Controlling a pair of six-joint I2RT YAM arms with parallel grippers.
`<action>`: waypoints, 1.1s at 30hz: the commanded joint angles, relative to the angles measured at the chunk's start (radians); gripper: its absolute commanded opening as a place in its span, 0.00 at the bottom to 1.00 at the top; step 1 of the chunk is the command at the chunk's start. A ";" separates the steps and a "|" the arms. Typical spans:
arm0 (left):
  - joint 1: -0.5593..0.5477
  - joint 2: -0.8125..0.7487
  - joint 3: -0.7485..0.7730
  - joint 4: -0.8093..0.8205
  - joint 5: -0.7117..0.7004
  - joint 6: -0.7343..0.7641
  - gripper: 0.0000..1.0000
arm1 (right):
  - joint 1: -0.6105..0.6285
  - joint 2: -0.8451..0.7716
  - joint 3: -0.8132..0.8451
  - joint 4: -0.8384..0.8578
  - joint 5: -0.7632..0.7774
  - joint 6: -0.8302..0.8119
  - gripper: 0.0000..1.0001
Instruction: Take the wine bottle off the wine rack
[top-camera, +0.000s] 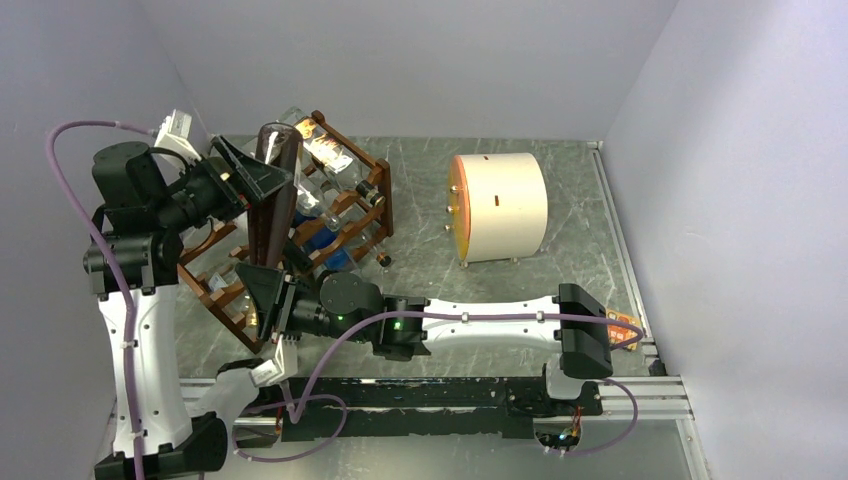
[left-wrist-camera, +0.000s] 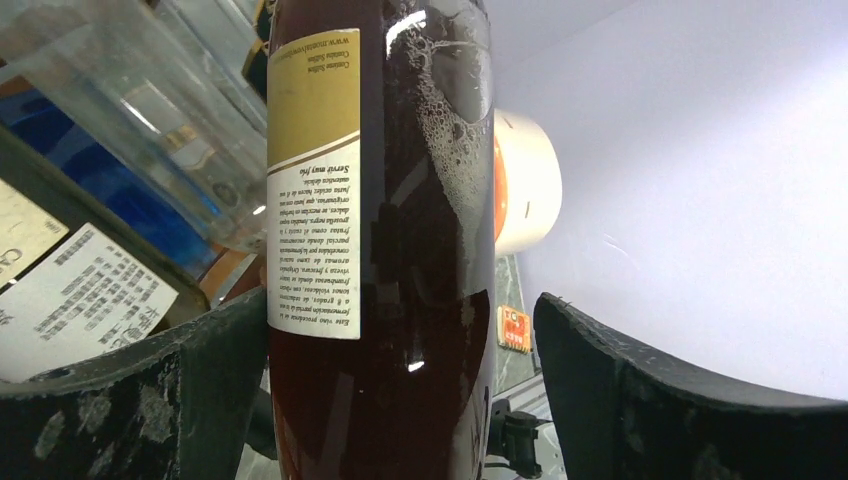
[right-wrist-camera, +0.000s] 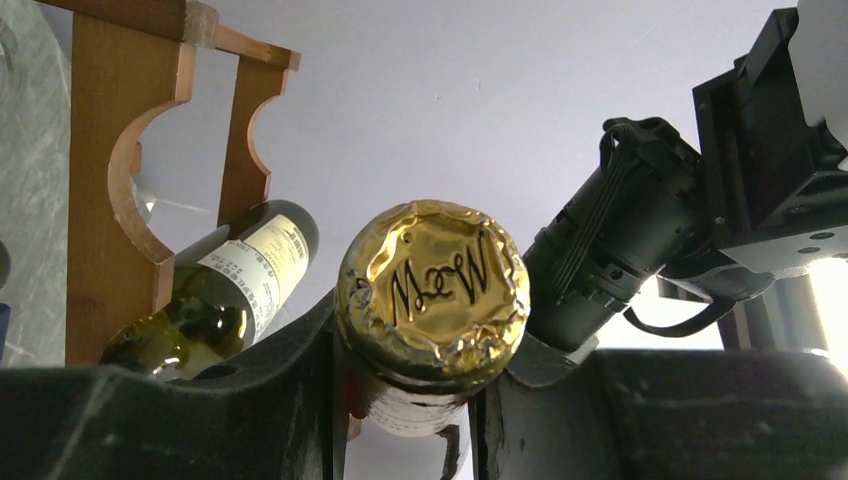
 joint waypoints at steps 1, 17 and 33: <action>0.001 -0.055 -0.014 0.280 0.129 -0.053 0.99 | 0.009 -0.071 0.031 0.147 0.047 -0.099 0.00; 0.001 -0.086 -0.019 0.237 -0.089 -0.008 0.99 | -0.010 -0.212 -0.022 0.137 0.193 -0.054 0.00; 0.001 -0.115 -0.030 0.238 -0.124 0.023 0.99 | -0.070 -0.345 0.023 0.127 0.337 0.072 0.00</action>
